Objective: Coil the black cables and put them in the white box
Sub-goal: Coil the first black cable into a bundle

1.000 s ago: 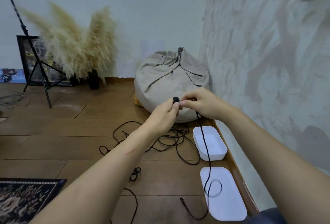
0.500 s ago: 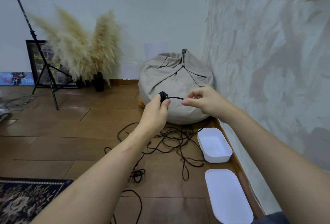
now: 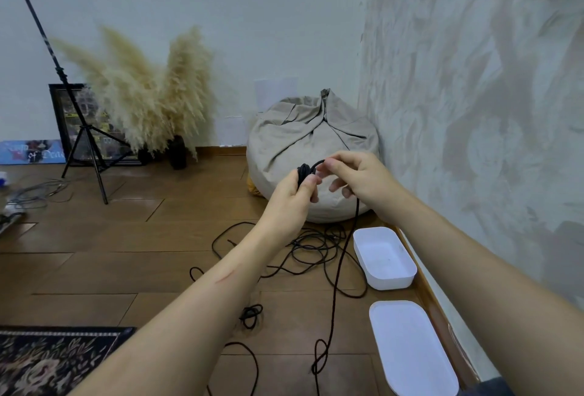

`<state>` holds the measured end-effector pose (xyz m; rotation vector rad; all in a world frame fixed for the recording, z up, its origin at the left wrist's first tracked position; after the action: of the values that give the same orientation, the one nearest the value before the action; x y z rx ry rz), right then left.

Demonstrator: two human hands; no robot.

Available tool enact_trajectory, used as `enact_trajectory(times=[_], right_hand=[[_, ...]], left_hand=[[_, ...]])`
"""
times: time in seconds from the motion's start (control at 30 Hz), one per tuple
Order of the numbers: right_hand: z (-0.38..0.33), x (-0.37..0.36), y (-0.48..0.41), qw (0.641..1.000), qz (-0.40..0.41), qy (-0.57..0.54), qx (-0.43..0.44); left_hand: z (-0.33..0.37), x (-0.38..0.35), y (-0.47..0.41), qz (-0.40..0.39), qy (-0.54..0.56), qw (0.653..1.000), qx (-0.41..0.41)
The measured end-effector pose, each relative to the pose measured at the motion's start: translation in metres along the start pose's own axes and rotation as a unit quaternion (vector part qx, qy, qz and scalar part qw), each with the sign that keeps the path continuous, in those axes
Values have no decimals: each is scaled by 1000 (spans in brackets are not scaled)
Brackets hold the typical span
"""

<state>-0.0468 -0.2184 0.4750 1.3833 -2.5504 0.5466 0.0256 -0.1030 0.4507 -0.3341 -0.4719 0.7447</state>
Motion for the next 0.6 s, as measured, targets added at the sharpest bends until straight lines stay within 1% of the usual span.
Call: enact_trajectory(times=[0.1,0.27,0.43,0.6], right_hand=[[-2,5,1,1000,9,-28,9],[-12,8,2,999,23,-10,43],[-15,7,1,998,19,21,54],[-20,7,2,998,26,-5,58]], left_hand=[[8,-5,1,-4,20,1000,-8],[13,-7,0,-8,33,999,-19],[9,-12,2,-32,59,998,1],[9,-14,1,-33,72,997,2]])
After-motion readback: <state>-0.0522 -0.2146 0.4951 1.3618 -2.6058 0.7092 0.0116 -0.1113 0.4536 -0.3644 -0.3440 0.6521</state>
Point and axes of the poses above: each hand's wrist, its own y-axis away from the middle knuckle, its own x-axis out of the back of the hand, z = x × y, the point moved 9 cm from there along -y, towards the middle knuckle, and after that the axes turned 5 degrees about -x, right-handed, at the moved point
